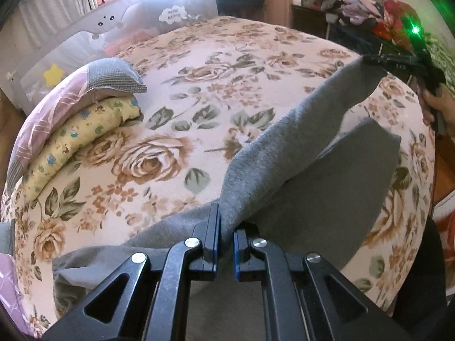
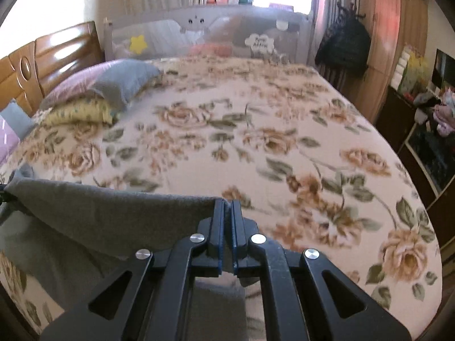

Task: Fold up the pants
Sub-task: 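Lift both hems and fold the legs over toward the waistband, then lower the hems onto the waistband and open both grippers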

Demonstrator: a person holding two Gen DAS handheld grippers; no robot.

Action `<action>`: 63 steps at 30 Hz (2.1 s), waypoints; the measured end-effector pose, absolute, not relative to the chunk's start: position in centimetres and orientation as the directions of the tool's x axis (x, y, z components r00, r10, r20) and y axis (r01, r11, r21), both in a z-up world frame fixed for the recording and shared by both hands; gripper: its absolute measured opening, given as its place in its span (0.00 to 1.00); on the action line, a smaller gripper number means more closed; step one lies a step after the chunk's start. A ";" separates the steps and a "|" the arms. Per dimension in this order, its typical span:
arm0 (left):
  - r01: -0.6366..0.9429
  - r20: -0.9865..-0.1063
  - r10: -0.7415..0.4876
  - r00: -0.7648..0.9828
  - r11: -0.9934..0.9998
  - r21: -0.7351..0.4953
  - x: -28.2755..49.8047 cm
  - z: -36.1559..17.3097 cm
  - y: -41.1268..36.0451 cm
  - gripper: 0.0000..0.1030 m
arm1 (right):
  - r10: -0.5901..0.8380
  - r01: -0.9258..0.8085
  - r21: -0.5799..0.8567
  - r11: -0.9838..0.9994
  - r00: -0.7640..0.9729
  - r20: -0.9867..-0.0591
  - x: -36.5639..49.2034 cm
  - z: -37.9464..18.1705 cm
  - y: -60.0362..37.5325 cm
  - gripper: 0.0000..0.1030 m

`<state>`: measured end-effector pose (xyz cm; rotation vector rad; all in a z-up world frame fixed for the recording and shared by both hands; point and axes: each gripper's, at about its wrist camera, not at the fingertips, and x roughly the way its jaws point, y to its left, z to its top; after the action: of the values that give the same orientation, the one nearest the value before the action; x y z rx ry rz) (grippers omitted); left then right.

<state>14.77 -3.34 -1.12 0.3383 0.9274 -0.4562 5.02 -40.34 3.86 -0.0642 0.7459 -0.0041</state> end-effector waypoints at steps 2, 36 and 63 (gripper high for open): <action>0.516 -0.828 -0.231 0.511 0.853 0.081 14.1 -1.7 -3.5 0.05 | -0.018 -0.018 -0.046 0.999 0.730 -0.683 4.5 3.2 -40.5 0.05; 0.675 -0.851 -0.268 0.452 0.726 0.130 5.0 -5.5 -8.8 0.52 | -0.091 -0.145 -0.206 0.968 0.561 -0.823 -4.0 -5.0 -34.9 0.64; 0.796 -0.937 -0.262 0.230 0.604 0.026 8.5 -9.9 -12.9 0.03 | -0.023 -0.359 -0.188 0.914 0.419 -0.908 -4.0 -6.2 -36.7 0.08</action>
<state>8.54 -12.86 -9.93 0.5787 1.1123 -0.7862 -4.03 -36.71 -6.20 -0.3837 1.1258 0.2177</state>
